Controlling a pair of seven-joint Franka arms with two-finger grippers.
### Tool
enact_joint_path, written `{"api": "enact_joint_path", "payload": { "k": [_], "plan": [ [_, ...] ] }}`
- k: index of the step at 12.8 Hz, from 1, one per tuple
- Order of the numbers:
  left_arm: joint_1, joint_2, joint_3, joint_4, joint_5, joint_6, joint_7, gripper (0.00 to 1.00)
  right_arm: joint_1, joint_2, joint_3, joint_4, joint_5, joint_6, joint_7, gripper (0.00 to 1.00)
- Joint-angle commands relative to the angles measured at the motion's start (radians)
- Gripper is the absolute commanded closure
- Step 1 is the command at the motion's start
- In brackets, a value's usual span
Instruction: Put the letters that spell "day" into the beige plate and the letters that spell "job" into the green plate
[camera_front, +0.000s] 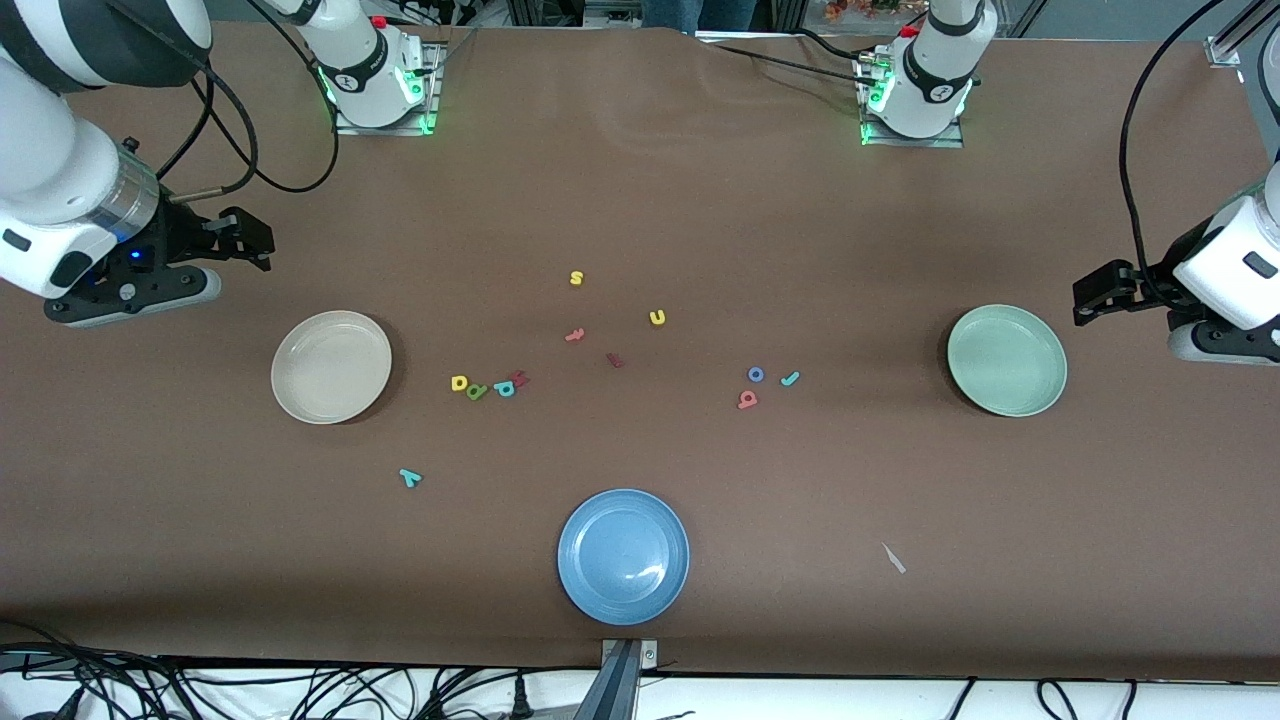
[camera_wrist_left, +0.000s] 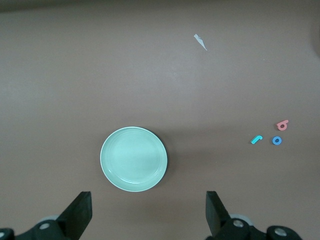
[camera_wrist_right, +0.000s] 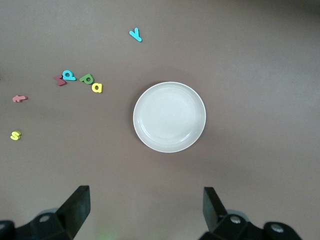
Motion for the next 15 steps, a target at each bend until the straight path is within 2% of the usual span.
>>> {"api": "enact_joint_path", "payload": {
  "k": [1,7,8,10,15],
  "plan": [
    [0.003,-0.002,-0.002,0.009,0.046,-0.015,0.003,0.00,-0.009,0.027,-0.006,0.029,-0.003,0.001,-0.002,0.00],
    [-0.013,0.000,-0.005,0.008,0.173,-0.018,-0.002,0.00,-0.017,0.033,-0.009,0.027,0.007,0.005,0.009,0.00],
    [-0.008,-0.002,-0.005,0.009,0.181,-0.018,-0.002,0.00,-0.016,0.031,-0.010,0.027,0.037,0.006,0.014,0.00],
    [-0.011,-0.002,-0.007,0.006,0.183,-0.023,-0.002,0.00,-0.016,0.027,-0.010,0.029,0.103,0.005,0.014,0.00],
    [-0.040,-0.005,-0.014,0.008,0.142,-0.067,-0.064,0.00,-0.014,0.019,-0.007,0.027,0.111,-0.025,0.055,0.00]
  ]
}}
